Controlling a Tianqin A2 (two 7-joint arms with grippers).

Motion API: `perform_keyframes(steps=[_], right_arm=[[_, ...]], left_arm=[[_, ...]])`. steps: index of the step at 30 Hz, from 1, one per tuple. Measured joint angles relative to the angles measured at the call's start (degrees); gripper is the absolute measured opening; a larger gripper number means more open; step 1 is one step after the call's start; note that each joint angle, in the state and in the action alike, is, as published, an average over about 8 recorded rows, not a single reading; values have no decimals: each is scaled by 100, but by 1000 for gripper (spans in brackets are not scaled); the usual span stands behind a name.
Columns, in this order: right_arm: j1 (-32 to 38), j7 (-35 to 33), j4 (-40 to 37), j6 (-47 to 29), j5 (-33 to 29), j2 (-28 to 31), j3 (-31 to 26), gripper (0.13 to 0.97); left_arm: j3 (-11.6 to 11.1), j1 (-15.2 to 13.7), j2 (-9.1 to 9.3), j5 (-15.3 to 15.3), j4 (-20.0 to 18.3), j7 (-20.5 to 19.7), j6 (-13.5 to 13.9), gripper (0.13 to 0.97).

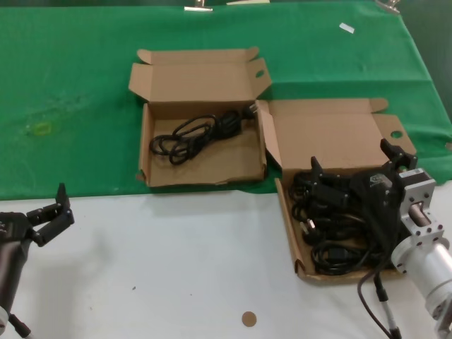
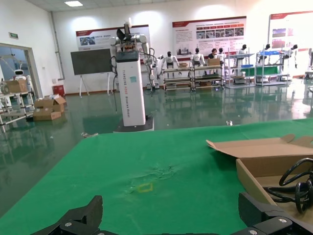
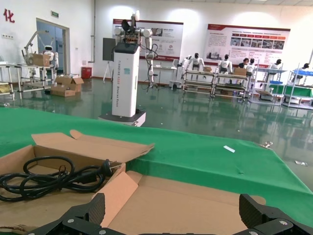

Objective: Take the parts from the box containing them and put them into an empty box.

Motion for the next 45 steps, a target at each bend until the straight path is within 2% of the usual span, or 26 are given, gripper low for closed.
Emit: perform_keyframes(steps=[45], right_arm=[[0,0,0,0,0,0,0,966]], left_arm=[[0,0,0,0,0,0,0,966]])
